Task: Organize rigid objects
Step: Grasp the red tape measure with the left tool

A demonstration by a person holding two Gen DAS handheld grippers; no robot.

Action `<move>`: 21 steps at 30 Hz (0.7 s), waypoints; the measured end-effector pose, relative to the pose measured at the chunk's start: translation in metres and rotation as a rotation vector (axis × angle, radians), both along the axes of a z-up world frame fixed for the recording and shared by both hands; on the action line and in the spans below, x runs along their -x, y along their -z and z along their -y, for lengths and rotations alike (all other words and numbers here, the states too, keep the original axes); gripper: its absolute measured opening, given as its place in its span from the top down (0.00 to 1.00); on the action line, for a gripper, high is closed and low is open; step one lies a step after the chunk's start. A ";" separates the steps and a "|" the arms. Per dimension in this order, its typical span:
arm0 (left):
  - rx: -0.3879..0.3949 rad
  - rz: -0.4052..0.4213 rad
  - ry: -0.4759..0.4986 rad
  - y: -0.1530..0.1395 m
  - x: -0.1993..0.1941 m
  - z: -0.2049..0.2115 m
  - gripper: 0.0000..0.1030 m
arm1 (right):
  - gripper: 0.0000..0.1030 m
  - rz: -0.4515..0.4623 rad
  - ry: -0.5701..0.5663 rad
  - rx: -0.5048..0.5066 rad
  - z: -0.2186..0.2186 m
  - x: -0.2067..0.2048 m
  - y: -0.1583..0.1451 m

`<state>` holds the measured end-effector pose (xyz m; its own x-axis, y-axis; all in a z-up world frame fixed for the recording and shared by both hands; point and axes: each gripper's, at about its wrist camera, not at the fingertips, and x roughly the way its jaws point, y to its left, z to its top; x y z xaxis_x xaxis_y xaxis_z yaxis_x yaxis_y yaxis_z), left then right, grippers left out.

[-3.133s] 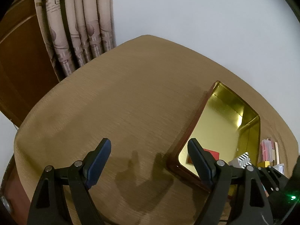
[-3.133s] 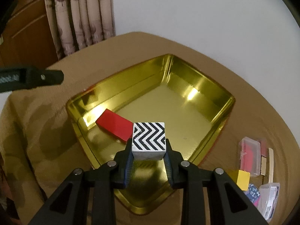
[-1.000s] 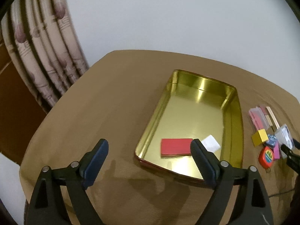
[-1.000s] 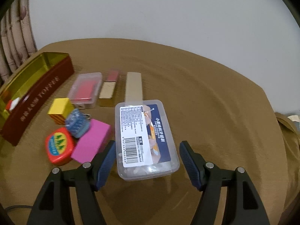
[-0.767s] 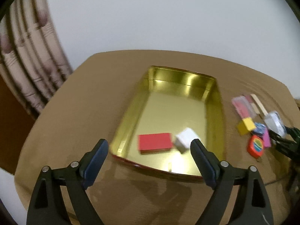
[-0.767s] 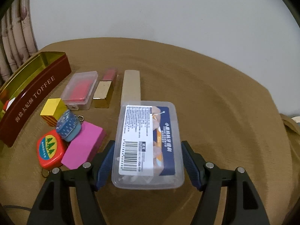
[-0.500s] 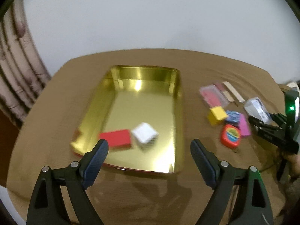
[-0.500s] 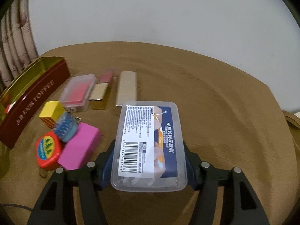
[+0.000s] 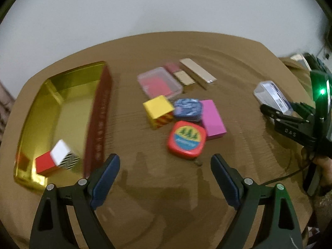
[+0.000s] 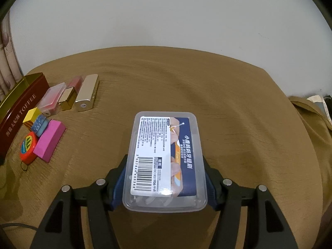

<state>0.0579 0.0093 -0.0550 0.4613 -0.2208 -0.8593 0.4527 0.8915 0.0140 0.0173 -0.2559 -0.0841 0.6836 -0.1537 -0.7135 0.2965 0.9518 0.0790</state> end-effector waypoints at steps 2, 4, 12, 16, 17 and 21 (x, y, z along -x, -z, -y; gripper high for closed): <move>-0.012 -0.014 0.023 0.006 -0.005 0.008 0.16 | 0.38 -0.005 0.002 0.013 -0.003 -0.002 0.000; -0.020 -0.031 0.043 0.014 -0.010 0.016 0.19 | 0.38 -0.004 0.000 0.005 -0.008 -0.009 0.001; -0.033 -0.088 0.054 0.030 -0.030 0.029 0.42 | 0.38 -0.001 -0.003 -0.017 0.006 -0.005 -0.007; -0.032 -0.095 0.057 0.037 -0.035 0.034 0.47 | 0.38 0.000 -0.002 -0.020 0.014 -0.007 -0.003; -0.036 -0.090 0.062 0.038 -0.035 0.036 0.47 | 0.38 0.000 -0.002 -0.020 0.014 -0.007 -0.004; -0.035 -0.081 0.068 0.041 -0.036 0.044 0.47 | 0.38 0.000 -0.002 -0.020 0.014 -0.007 -0.003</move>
<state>0.0941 -0.0345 -0.0955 0.3751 -0.2183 -0.9009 0.5129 0.8584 0.0055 0.0243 -0.2696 -0.0809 0.6837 -0.1386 -0.7165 0.2950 0.9505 0.0976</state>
